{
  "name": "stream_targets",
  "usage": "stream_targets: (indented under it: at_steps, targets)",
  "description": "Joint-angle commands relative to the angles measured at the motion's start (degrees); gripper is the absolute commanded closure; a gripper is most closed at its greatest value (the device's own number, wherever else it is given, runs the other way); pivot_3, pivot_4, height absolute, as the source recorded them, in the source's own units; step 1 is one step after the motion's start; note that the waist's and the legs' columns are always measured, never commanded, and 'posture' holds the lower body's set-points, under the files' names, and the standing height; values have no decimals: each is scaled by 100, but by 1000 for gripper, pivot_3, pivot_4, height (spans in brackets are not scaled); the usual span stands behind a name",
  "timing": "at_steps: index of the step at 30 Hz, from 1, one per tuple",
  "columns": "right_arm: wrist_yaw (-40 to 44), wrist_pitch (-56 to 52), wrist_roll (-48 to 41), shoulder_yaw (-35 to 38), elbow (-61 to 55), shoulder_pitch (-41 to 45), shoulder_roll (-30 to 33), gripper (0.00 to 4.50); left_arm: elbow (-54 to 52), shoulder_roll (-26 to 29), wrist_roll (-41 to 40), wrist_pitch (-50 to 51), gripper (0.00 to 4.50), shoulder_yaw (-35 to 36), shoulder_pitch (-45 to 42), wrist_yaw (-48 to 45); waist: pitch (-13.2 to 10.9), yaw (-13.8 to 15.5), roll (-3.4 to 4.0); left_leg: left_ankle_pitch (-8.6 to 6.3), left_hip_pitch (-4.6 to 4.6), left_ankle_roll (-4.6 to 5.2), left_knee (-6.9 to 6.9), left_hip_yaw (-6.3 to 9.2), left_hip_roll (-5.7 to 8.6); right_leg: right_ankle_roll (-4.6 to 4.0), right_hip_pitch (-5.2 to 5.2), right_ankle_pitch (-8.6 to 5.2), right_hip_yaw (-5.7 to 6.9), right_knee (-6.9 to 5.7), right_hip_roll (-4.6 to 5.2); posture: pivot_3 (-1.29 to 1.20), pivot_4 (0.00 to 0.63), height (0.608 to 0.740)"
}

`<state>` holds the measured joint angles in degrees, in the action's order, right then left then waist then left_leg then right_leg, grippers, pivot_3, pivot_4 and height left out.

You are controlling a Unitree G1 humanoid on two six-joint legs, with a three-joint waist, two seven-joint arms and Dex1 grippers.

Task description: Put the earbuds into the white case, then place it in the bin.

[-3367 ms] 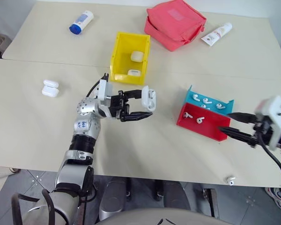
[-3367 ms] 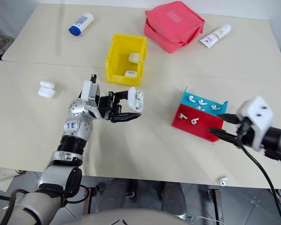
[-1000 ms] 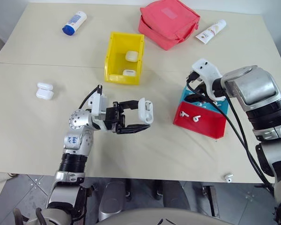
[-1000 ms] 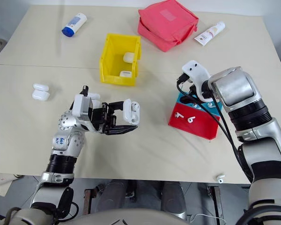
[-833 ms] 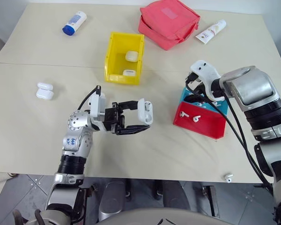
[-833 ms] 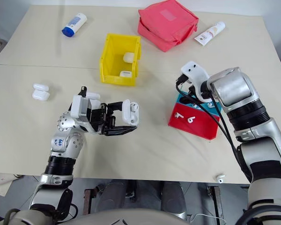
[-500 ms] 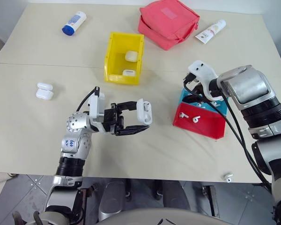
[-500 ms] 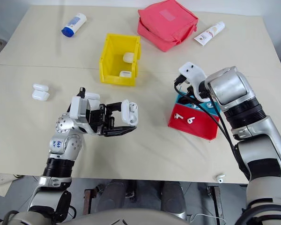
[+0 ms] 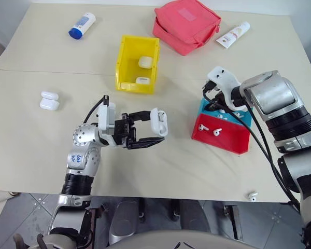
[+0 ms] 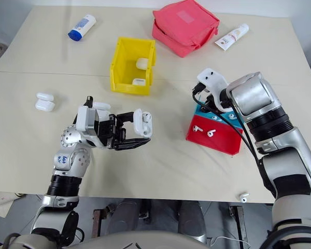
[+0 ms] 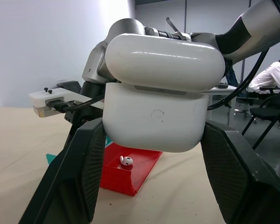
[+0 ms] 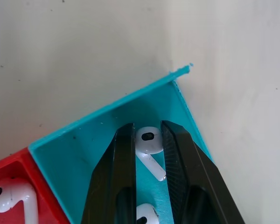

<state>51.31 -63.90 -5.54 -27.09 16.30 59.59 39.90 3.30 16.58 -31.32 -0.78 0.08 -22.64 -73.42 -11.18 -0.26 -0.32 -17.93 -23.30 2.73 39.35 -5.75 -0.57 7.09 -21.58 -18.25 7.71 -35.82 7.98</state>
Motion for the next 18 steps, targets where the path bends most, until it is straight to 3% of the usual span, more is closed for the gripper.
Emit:
stream_targets:
  at_steps: [1,7,11,18]
  targets:
    - [22,155,61,221,-40,184,20,4061,-24,41,-108,-79,1772,78,-71,-17,0,2,0,0,0,0,0,0,0,0,0,0,0,0,0,0,150,740]
    - [-134,450,-147,962,-285,72,70,4061,114,61,-120,-63,1772,75,-175,-107,-1,5,1,0,0,0,0,-1,0,0,0,0,0,0,0,0,150,740]
    - [27,611,-712,1869,-1246,-516,136,4061,288,63,-136,-36,1772,46,-305,-256,-1,23,1,0,0,0,-8,2,0,0,-1,0,2,3,-2,0,150,740]
    - [127,571,-3075,4060,-4045,-2195,-767,4061,1037,-85,-151,14,1772,-9,-947,-674,-1,55,0,0,0,0,-12,2,2,1,1,0,0,8,-4,0,150,740]
